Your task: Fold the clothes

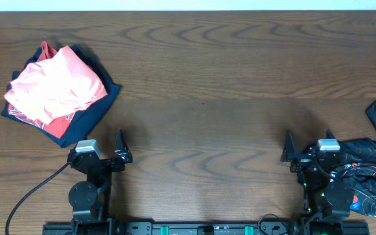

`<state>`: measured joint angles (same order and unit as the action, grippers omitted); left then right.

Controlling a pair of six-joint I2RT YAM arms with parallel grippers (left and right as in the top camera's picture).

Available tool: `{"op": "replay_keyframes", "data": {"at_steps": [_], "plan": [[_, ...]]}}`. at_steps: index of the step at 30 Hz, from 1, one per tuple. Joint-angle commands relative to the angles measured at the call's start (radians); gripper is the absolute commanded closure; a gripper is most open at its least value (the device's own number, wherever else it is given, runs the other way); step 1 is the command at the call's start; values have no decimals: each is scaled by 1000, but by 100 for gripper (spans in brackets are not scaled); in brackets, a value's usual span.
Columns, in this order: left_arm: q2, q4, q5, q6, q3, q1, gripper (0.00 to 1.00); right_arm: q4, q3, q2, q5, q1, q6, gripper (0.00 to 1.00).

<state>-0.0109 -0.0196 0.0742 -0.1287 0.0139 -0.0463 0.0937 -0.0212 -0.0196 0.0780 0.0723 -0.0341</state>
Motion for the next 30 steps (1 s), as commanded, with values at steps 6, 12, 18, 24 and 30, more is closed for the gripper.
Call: {"op": "replay_keyframes", "data": {"at_steps": [6, 12, 18, 24, 30], "plan": [[7, -43, 11, 16, -10, 4, 2, 4, 2, 0, -3, -7, -8, 1], [7, -43, 11, 16, -10, 4, 2, 3, 2, 0, 2, -7, -7, 1], [7, -43, 11, 16, -10, 4, 2, 3, 2, 0, 1, -7, -7, 1], [7, -43, 12, 16, -10, 4, 2, 4, 2, 0, 2, -7, -4, 1], [7, -43, 12, 16, -10, 4, 2, 3, 2, 0, 8, -7, -4, 1]]}}
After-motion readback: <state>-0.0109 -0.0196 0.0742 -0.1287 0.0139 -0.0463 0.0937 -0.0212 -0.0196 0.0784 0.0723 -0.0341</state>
